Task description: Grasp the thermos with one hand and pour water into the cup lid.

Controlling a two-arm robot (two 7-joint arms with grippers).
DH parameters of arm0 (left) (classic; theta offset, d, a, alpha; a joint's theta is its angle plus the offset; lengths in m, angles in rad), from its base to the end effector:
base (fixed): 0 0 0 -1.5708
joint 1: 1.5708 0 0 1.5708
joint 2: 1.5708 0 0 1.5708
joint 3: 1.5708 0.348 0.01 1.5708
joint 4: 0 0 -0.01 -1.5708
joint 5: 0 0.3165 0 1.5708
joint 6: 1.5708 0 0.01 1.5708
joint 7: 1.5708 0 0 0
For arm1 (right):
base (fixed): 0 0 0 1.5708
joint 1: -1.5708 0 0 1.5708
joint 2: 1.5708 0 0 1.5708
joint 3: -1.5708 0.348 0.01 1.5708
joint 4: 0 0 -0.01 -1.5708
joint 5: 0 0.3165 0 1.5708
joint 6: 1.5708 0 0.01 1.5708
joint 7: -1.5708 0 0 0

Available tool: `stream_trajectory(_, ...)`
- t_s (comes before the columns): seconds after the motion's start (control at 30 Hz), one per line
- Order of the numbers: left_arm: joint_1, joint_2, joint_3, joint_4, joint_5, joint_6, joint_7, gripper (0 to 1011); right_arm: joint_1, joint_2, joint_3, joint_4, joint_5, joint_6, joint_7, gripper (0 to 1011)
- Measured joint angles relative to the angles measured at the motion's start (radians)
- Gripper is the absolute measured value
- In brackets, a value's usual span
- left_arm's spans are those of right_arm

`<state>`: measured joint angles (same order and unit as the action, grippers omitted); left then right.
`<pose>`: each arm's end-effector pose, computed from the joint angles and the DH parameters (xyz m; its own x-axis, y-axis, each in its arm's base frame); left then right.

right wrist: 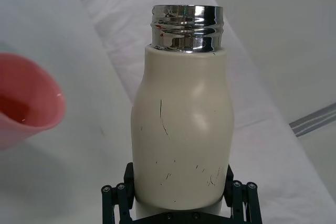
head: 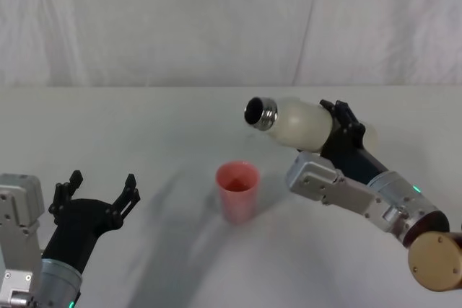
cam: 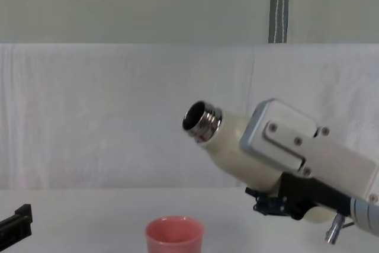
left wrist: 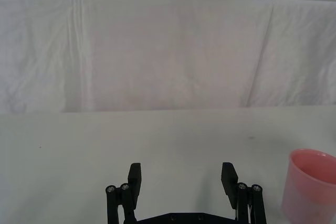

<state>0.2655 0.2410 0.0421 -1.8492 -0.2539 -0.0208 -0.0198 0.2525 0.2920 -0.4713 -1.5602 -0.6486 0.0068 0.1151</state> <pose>0.2458 0.0506 -0.3396 0.1244 0.9917 -0.0327 -0.9921 0.1239 -0.0176 0.3877 0.0422 -0.3029 0.2629 -0.4510 0.8529 0.8762 0.4816 -0.0154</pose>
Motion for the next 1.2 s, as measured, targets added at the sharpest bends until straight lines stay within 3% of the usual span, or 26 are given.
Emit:
stream_trajectory(0.47,0.000,0.000,0.000,0.000,0.000,0.000,0.000,1001,0.024,0.003,-0.048,0.038,-0.090,0.022,-0.004,962)
stream_trajectory(1.2,0.000,0.000,0.000,0.000,0.000,0.000,0.000,1001,0.054,0.037,-0.111,0.033,-0.212,0.069,0.027,962)
